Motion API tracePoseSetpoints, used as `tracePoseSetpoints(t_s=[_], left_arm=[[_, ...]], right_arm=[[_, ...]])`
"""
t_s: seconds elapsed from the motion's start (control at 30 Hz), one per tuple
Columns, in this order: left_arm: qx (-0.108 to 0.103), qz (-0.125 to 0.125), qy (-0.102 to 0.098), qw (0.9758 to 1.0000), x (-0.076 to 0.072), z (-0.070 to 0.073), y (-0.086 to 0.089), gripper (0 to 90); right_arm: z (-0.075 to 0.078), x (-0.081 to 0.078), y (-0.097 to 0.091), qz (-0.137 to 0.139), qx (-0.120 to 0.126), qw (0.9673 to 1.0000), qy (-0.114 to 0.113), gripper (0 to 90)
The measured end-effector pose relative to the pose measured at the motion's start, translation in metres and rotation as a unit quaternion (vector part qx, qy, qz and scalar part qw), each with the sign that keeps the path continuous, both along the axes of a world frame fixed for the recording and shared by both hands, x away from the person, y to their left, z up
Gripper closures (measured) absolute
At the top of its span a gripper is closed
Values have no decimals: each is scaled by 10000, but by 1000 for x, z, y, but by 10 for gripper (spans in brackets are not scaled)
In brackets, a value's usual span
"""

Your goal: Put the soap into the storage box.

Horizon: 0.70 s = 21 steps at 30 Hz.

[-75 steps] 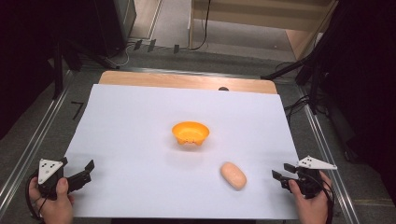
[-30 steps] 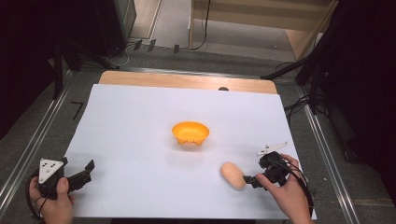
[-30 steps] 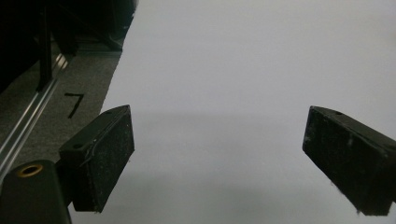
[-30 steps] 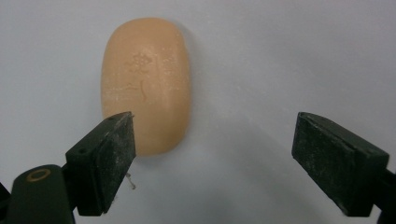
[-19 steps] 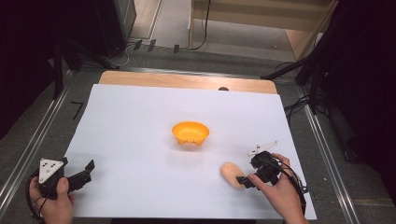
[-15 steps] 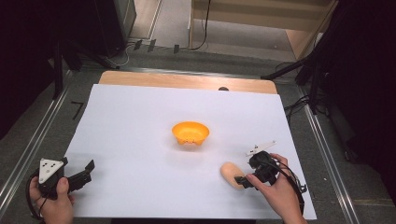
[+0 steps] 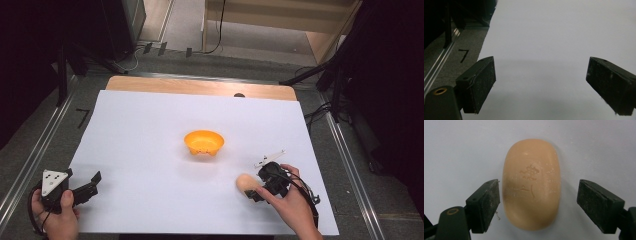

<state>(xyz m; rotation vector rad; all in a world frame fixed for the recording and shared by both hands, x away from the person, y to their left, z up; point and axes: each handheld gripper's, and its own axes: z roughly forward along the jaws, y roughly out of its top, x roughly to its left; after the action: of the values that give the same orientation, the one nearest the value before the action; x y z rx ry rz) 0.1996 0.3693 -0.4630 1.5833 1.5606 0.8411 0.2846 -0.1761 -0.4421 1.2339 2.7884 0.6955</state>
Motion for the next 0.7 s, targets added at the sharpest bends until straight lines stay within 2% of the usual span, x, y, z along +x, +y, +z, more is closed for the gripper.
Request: tracePoseSetpoints(t_s=[0.37,0.7], left_arm=[[1,-5,2,10000,0,0,0,96],[-12,18,-3,10000,0,0,0,96]], right_arm=[[-6,3,12,120,-214,9997,81,232],[-10,4,18,274,-379,9989,13,270]])
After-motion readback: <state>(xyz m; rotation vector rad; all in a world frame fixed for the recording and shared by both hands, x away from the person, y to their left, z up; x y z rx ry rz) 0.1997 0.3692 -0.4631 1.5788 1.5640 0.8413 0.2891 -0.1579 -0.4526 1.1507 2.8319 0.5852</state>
